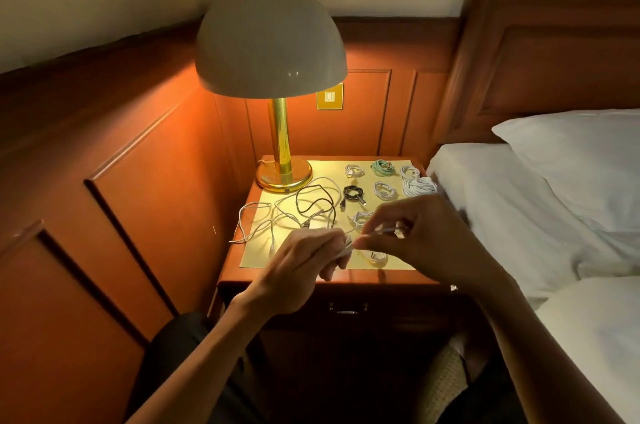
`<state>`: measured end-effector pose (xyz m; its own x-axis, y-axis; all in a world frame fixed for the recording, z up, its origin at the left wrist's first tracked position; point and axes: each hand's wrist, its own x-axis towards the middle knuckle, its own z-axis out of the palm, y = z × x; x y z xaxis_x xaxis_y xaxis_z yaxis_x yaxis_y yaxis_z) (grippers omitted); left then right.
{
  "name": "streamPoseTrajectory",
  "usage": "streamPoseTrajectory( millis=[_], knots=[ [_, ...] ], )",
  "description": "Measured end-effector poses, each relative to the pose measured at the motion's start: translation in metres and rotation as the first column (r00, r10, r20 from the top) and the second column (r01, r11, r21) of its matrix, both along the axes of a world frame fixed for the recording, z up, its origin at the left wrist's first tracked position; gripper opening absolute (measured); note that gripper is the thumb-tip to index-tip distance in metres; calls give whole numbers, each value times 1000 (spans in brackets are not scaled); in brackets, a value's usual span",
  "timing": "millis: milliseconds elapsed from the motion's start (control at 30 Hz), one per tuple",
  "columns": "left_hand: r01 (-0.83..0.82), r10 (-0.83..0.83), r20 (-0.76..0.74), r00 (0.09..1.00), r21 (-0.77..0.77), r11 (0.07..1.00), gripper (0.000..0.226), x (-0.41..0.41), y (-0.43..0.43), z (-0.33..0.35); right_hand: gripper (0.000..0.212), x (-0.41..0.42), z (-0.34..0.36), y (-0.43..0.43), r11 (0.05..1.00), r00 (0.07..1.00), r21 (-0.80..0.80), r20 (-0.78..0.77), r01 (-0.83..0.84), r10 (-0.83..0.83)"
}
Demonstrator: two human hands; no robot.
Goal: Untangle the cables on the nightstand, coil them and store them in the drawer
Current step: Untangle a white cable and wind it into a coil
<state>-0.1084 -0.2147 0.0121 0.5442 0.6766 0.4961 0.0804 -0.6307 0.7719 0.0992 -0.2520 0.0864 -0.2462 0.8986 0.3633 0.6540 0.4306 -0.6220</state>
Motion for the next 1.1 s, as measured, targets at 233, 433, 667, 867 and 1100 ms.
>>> streamPoseTrajectory(
  millis=[233,433,667,867,1100],
  knots=[
    [112,144,508,849,-440,891,34,16,-11,30,21,-36,-13,12,998,862,32,-503,-46,56],
    [-160,244,210,947,-350,923,51,8,1,23,17,-37,-37,13,998,920,61,-392,15,10],
    [-554,579,-9,815,281,784,50,11,-2,11,12,-28,-51,17,993,967,116,-255,7,24],
    [-546,581,11,814,359,757,56,8,12,8,27,-26,-52,18,988,982,154,-187,1,29],
    [-246,345,-202,917,395,885,55,0,20,2,14,7,-44,27,975,998,215,22,-62,59]
  ],
)
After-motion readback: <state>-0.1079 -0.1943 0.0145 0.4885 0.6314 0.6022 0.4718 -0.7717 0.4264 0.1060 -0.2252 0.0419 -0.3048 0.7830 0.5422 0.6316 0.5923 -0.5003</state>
